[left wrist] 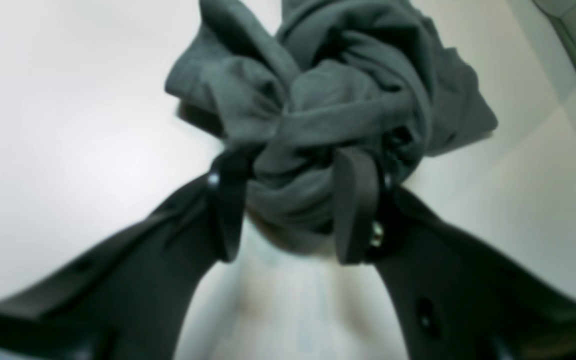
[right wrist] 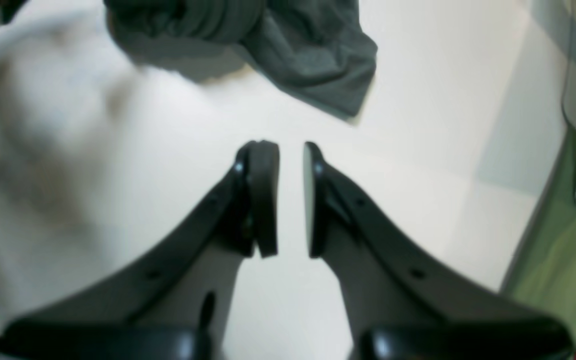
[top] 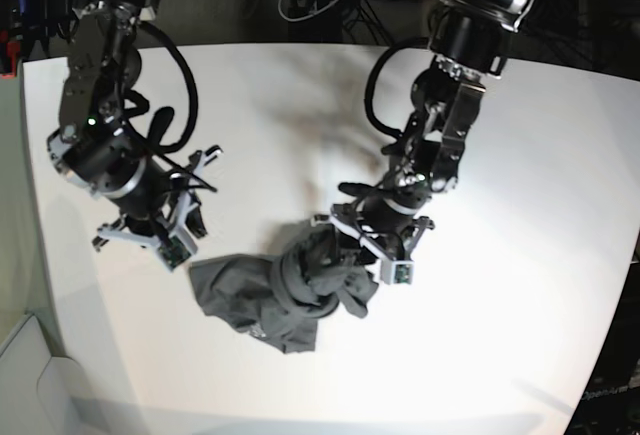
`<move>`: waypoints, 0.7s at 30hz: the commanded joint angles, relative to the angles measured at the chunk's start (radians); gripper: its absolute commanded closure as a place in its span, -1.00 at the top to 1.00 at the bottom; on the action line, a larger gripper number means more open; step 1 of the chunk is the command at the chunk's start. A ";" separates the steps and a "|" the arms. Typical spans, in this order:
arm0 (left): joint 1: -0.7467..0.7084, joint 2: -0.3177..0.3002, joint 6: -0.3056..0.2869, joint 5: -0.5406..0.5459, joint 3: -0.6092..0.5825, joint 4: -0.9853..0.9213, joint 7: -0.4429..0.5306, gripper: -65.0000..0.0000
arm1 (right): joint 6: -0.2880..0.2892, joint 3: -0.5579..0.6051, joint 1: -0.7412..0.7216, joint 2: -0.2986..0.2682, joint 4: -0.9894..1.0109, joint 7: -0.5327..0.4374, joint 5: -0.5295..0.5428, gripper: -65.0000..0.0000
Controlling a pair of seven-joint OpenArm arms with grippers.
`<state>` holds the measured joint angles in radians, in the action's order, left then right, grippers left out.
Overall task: Layout the t-shirt on the table in an organized manner, then fold the t-shirt properly
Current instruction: 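Lower the left gripper onto the shirt's knotted bundle and grasp it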
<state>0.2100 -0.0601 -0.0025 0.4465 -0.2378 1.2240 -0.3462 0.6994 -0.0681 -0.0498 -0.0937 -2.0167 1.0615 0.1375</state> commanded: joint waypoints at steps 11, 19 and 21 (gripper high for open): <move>0.032 0.021 -0.003 0.001 0.002 -0.026 0.023 -0.14 | -0.001 -0.002 -0.029 -0.005 -0.013 -0.017 0.003 -0.67; -0.022 0.021 -0.003 0.002 0.001 0.023 0.023 -0.15 | -0.001 -0.002 -0.031 -0.005 -0.013 -0.017 0.003 -0.67; -0.047 0.018 -0.003 0.002 0.001 0.073 0.023 -0.15 | -0.001 -0.002 -0.029 -0.005 -0.013 -0.017 0.003 -0.67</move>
<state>0.1352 -0.0475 0.0040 0.4461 -0.2378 1.2762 -0.3466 0.6994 -0.0689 -0.0624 -0.0940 -2.0155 1.0637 0.1356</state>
